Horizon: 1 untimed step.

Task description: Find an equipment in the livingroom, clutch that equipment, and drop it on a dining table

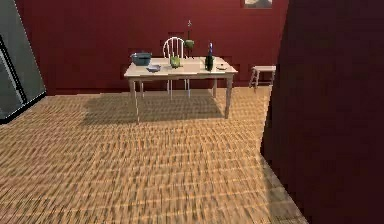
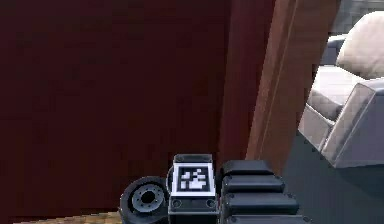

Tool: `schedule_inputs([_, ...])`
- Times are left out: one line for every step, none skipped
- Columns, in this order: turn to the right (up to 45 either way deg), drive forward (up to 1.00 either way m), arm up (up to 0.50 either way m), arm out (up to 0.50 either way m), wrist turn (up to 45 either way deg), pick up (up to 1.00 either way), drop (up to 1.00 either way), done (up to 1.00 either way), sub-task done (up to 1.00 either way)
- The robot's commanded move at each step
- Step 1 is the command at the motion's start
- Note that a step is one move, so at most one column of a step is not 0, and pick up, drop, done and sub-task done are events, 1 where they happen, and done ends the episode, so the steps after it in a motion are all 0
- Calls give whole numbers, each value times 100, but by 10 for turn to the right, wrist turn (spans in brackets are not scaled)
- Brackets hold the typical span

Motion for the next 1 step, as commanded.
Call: schedule_inputs([0, 100, 0, 0, 0, 0, 0, 0, 0])
